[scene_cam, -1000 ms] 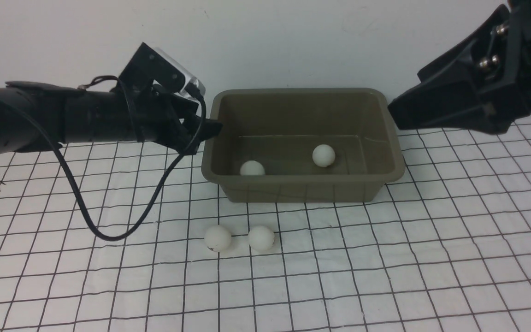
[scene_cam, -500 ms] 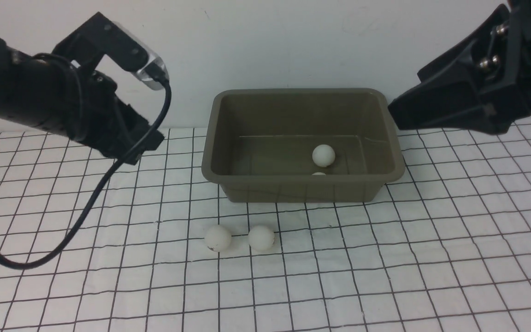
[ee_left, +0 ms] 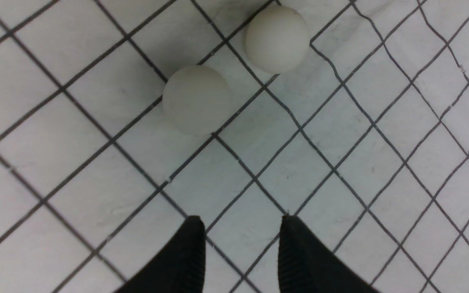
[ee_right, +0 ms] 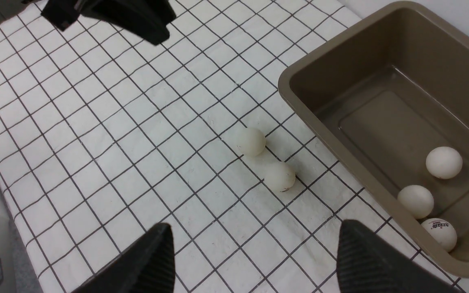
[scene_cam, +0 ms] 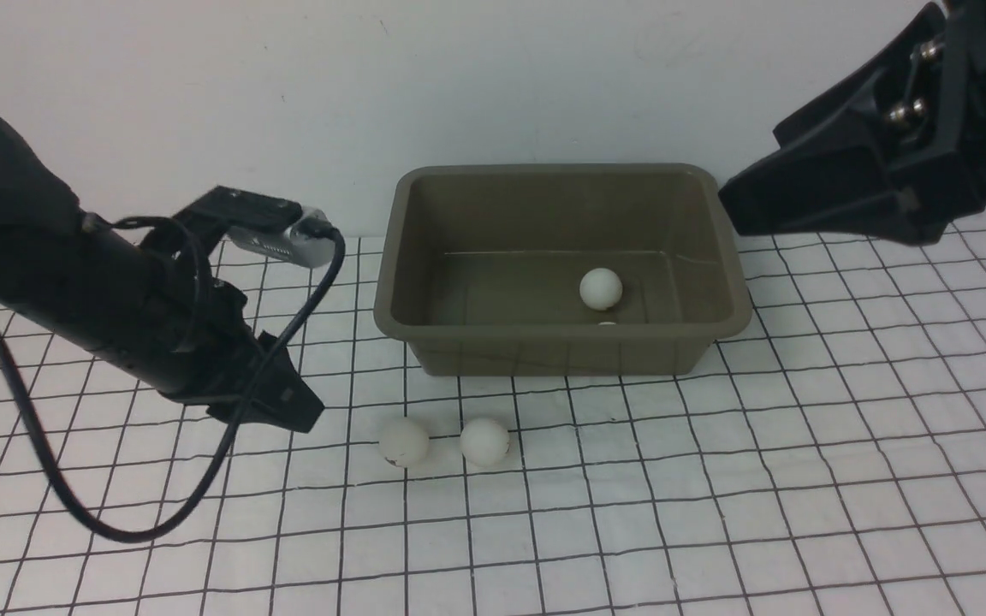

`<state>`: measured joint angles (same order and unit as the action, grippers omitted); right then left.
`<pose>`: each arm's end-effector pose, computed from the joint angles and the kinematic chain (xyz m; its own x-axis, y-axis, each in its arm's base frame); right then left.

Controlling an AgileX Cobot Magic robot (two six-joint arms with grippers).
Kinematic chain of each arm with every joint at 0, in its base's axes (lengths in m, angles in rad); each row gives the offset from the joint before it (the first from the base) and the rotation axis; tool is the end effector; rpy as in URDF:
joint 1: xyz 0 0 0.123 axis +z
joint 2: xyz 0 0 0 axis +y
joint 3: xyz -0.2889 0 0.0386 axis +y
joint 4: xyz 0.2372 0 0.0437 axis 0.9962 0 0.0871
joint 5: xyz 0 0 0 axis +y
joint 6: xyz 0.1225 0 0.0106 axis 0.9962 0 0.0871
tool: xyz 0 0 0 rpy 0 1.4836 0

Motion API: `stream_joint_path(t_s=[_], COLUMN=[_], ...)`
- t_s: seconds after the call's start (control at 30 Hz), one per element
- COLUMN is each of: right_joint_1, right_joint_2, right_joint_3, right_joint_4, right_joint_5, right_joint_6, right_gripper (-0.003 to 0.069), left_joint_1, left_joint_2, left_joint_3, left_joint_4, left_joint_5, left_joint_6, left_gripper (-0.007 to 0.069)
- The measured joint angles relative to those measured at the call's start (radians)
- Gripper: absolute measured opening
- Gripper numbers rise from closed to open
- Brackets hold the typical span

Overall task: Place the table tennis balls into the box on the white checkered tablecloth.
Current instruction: 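Reach for and grasp a ping pong ball on the table beside the basket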

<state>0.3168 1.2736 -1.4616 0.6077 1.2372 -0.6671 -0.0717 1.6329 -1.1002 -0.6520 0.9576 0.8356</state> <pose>0.2090 0.1384 0.4169 -0.4206 -0.5179 -0.7449 -0.8445 0.5236 0.1128 0.3071 -0.0833 0.2235 -0.7936 0.4133 -0.4466 0.5736 0.7530 -0.3225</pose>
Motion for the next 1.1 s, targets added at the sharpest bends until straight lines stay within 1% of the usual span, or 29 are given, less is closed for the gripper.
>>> stream_joint_path(t_s=[0.03,0.2,0.27,0.37,0.57,0.73,0.8,0.87,1.0,1.1], right_joint_1=[0.000,0.000,0.000,0.000,0.000,0.000,0.000,0.000,0.000,0.000], right_joint_2=[0.000,0.000,0.000,0.000,0.000,0.000,0.000,0.000,0.000,0.000], right_joint_3=[0.000,0.000,0.000,0.000,0.000,0.000,0.000,0.000,0.000,0.000], right_joint_4=[0.005,0.015,0.016,0.017,0.020,0.020,0.020,0.020,0.020,0.020], right_joint_5=[-0.004,-0.011,-0.011,-0.011,0.001,0.008,0.010,0.010,0.011,0.011], right_joint_6=[0.000,-0.002,-0.002,0.001,0.009,0.012,0.013,0.013,0.012,0.003], right_gripper=[0.0482,0.0482,0.0482,0.0482,0.0482,0.0482,0.0482,0.0482,0.0482,0.0482], left_joint_1=[-0.002,-0.041,-0.079,-0.131,-0.187,-0.201,-0.204,-0.206,-0.207,-0.207], left_joint_2=[0.038,0.123,0.160,0.206,0.277,0.320,0.329,0.329,0.287,0.192], left_joint_3=[0.000,0.000,0.000,0.000,0.000,0.000,0.000,0.000,0.000,0.000], left_joint_4=[-0.048,-0.117,-0.130,-0.141,-0.155,-0.163,-0.165,-0.167,-0.132,-0.103], left_joint_5=[-0.007,-0.050,-0.104,-0.213,-0.397,-0.465,-0.480,-0.488,-0.472,-0.418], left_joint_6=[0.057,0.166,0.195,0.219,0.228,0.228,0.228,0.226,0.220,0.216], left_gripper=[0.0250,0.0333,0.0376,0.0403,0.0409,0.0409,0.0399,0.0354,0.0352,0.0352])
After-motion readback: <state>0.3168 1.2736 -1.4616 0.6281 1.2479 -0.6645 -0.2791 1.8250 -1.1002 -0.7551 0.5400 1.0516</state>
